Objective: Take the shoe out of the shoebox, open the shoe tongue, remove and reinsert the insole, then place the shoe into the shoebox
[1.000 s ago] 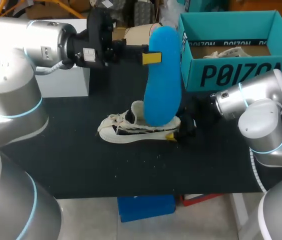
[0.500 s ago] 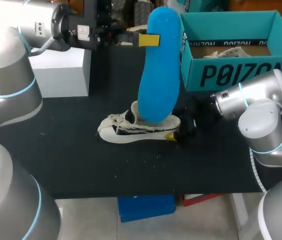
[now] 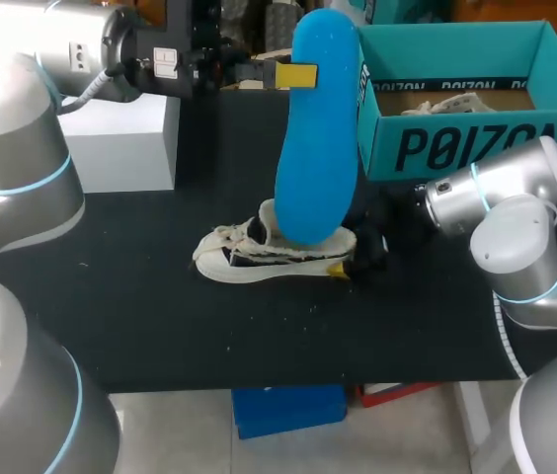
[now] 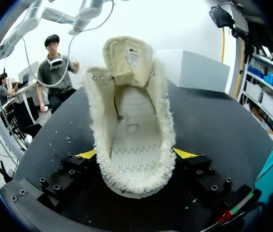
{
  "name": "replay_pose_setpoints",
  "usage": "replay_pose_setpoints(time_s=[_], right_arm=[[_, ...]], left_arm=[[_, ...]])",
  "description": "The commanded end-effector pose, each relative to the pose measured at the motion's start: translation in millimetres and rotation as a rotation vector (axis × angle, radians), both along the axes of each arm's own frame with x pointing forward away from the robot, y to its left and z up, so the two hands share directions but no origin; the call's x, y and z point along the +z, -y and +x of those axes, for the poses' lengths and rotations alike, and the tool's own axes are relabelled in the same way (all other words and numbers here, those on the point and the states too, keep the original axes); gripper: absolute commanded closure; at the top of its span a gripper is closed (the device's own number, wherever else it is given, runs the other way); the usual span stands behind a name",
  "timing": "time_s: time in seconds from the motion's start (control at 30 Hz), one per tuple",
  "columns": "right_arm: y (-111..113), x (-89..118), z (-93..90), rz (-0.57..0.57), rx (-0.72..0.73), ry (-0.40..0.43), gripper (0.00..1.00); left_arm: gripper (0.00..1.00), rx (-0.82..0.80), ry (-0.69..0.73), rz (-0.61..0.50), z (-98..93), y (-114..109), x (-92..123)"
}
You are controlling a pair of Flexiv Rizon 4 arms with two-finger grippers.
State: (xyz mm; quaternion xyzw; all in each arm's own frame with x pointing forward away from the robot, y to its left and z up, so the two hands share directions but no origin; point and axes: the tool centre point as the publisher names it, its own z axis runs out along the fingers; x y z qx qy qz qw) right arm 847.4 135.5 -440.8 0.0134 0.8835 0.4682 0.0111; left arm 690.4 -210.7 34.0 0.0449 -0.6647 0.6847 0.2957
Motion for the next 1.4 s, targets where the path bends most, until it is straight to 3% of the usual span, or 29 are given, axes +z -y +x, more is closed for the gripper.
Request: replay_pose_setpoints(time_s=[0.03, 0.2, 0.33, 0.57, 0.93, 1.4], right_arm=[[9.7, 16.1, 12.3, -0.075, 0.031, 0.015, 0.00], [30.5, 52.3, 29.1, -0.164, 0.075, 0.065, 0.00], [42.5, 67.4, 40.0, -0.267, 0.123, 0.073, 0.00], [41.1, 75.2, 45.1, -0.457, 0.270, 0.030, 0.00], [40.3, 88.3, 44.8, -0.708, 0.320, -0.004, 0.00], [23.5, 91.0, 33.3, -0.797, 0.219, 0.063, 0.00]], left_arm=[[1.00, 0.003, 0.000, 0.000, -1.0, 1.1, -1.0], [1.00, 0.003, 0.000, 0.000, -1.0, 1.1, -1.0], [1.00, 0.003, 0.000, 0.000, -1.0, 1.1, -1.0], [1.00, 0.003, 0.000, 0.000, -1.0, 1.1, -1.0], [1.00, 0.003, 0.000, 0.000, -1.0, 1.1, -1.0], [1.00, 0.003, 0.000, 0.000, -1.0, 1.1, -1.0]])
